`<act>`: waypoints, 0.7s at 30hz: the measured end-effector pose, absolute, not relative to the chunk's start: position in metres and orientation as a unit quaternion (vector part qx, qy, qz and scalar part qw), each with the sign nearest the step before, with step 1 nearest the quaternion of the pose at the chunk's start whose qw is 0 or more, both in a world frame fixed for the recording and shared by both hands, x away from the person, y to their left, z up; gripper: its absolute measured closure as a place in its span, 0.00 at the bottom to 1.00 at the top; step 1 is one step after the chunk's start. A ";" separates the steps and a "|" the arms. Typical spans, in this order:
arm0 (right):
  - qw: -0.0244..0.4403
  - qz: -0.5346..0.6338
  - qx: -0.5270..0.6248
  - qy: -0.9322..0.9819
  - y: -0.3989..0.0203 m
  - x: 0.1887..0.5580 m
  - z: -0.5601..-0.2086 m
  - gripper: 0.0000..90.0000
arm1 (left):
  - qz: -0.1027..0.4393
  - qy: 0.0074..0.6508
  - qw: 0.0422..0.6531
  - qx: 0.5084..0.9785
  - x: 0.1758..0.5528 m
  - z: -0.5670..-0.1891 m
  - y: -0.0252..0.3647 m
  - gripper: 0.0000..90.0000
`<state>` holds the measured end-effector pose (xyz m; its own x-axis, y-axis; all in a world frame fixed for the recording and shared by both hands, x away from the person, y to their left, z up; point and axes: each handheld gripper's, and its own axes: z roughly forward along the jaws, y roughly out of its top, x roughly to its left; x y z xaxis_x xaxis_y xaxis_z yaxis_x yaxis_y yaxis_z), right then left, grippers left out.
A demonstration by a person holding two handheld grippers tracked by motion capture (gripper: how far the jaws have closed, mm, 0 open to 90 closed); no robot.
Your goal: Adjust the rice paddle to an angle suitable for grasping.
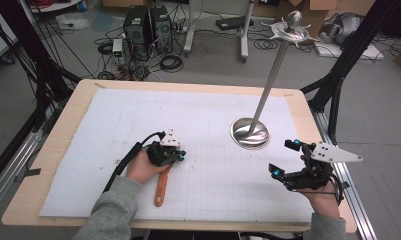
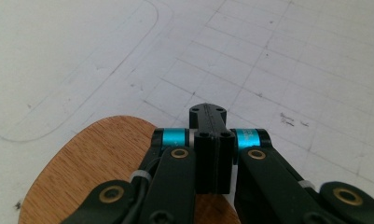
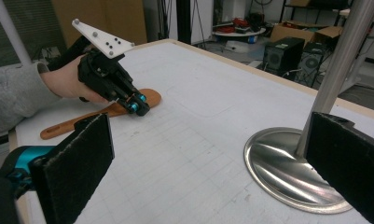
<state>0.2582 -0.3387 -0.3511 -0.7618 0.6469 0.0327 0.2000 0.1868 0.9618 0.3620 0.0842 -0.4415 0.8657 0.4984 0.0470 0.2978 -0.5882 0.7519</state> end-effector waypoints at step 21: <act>0.191 0.566 0.274 0.754 -0.329 0.265 -0.351 0.00 | 0.141 0.271 0.376 0.875 0.359 -0.439 0.122 1.00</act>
<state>0.2651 -0.3286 -0.3507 -0.7767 0.6294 0.0231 0.1976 0.2087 0.9578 0.3593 0.1219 -0.4388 0.8129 0.5809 0.0432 0.3686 -0.5704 0.7340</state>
